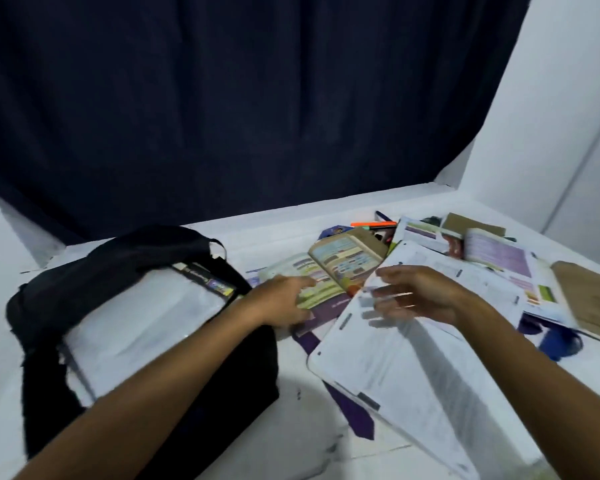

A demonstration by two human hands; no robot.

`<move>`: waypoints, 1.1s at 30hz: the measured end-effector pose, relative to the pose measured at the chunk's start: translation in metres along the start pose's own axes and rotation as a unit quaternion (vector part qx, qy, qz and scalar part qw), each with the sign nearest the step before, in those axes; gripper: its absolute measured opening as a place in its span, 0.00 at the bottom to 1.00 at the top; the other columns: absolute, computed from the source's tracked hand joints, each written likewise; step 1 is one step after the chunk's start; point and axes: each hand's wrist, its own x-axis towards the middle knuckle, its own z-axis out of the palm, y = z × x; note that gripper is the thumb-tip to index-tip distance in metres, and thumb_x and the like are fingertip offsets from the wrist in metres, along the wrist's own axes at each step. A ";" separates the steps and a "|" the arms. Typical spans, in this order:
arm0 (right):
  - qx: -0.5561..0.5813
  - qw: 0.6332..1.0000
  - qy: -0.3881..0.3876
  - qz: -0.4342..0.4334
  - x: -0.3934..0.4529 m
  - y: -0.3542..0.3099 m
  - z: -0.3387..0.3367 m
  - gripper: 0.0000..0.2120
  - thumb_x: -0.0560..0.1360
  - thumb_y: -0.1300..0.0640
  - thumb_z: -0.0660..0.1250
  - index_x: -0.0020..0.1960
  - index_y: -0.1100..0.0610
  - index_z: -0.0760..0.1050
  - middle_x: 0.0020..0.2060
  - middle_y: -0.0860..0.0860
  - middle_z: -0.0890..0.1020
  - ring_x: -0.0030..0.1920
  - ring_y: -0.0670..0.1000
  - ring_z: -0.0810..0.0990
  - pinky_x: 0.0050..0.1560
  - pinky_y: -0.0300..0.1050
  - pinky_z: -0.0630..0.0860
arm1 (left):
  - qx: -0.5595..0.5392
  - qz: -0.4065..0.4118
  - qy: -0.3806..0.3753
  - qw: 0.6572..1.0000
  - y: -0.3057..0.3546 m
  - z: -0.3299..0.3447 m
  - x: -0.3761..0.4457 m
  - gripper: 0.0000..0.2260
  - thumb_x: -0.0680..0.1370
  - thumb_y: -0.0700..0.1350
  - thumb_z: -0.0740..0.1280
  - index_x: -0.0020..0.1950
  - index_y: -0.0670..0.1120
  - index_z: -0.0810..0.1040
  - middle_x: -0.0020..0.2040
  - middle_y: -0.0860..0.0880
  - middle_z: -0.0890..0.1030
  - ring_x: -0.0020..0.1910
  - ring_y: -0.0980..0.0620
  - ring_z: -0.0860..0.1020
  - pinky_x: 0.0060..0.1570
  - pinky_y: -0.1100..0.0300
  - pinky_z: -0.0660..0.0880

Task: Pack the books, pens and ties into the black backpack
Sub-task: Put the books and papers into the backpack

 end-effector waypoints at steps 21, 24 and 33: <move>-0.329 0.917 0.213 -0.074 0.075 0.051 -0.268 0.16 0.75 0.54 0.69 0.61 0.59 0.77 0.58 0.56 0.80 0.49 0.58 0.81 0.57 0.54 0.76 | -0.429 -0.373 0.271 0.777 0.087 0.113 -0.023 0.03 0.75 0.45 0.72 0.48 0.48 0.80 0.44 0.47 0.83 0.43 0.50 0.80 0.40 0.63 0.74; -0.316 0.922 0.211 -0.071 0.067 0.043 -0.264 0.16 0.76 0.53 0.67 0.61 0.60 0.76 0.48 0.56 0.81 0.39 0.52 0.80 0.48 0.46 0.76 | -0.606 -0.374 0.281 0.643 0.082 0.103 -0.020 0.05 0.77 0.41 0.68 0.48 0.39 0.80 0.38 0.43 0.83 0.30 0.50 0.80 0.29 0.62 0.75; 0.230 0.972 0.041 -0.018 0.047 0.020 -0.262 0.20 0.69 0.50 0.72 0.56 0.57 0.75 0.48 0.57 0.83 0.44 0.54 0.83 0.40 0.45 0.80 | -0.662 -0.392 0.184 0.612 0.091 0.096 -0.032 0.11 0.78 0.46 0.65 0.37 0.45 0.74 0.24 0.48 0.70 0.21 0.51 0.65 0.21 0.65 0.62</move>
